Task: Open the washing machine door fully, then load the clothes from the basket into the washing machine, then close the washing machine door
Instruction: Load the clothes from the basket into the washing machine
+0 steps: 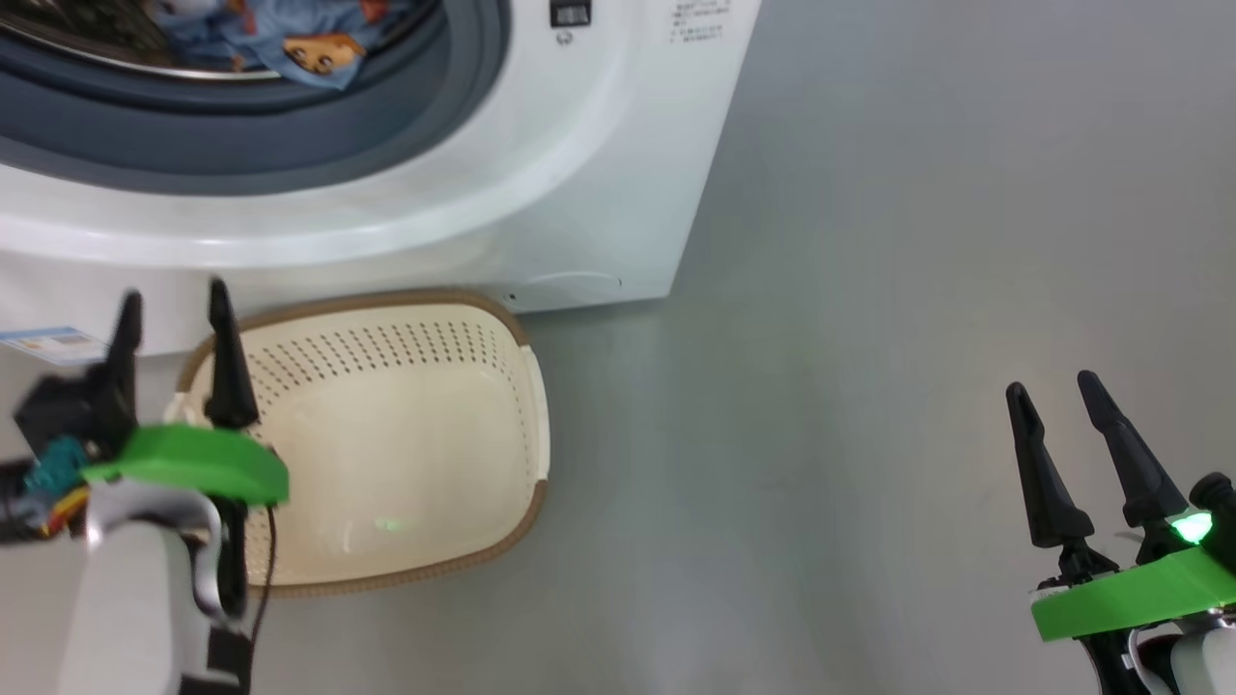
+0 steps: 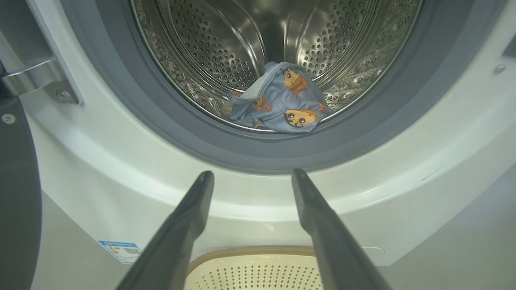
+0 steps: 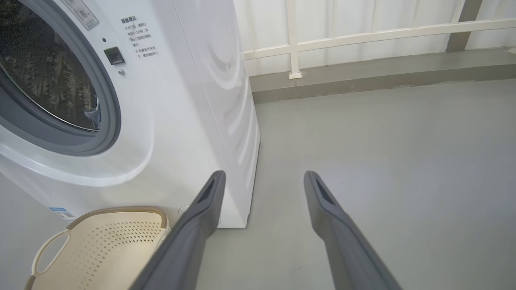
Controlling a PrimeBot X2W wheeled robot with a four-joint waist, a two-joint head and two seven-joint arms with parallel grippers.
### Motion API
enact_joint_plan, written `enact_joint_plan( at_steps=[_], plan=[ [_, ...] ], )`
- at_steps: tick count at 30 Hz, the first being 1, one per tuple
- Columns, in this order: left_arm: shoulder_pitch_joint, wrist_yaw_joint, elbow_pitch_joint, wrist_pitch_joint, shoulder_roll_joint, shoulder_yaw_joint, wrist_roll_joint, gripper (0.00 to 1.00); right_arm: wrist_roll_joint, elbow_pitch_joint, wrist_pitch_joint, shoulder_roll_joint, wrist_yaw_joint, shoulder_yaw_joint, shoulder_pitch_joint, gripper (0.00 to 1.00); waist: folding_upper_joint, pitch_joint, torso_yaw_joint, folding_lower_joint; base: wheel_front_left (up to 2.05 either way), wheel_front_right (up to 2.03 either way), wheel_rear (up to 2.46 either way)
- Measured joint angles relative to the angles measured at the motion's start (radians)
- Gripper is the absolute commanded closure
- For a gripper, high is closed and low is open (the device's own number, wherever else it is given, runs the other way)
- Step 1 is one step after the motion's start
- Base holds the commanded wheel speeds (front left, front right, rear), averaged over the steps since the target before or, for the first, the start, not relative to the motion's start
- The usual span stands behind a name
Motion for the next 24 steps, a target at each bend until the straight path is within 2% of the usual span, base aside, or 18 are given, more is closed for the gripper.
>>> enact_joint_plan(
  at_steps=[9, 24],
  plan=[
    [0.184, -0.004, -0.073, 0.0, -0.001, -0.027, -0.025, 0.0, -0.003, 0.011, 0.0, -0.011, 0.0, -0.006, 0.074, 0.0, 0.0, -0.1, 0.027, 0.0, 0.0, 0.0, 0.0],
    [0.4, -0.016, -0.175, 0.0, 0.001, -0.054, -0.054, 0.0, -0.006, 0.021, 0.0, -0.012, 0.0, -0.029, 0.173, 0.0, 0.0, -0.244, 0.059, 0.0, 0.0, 0.0, 0.0]
  ],
)
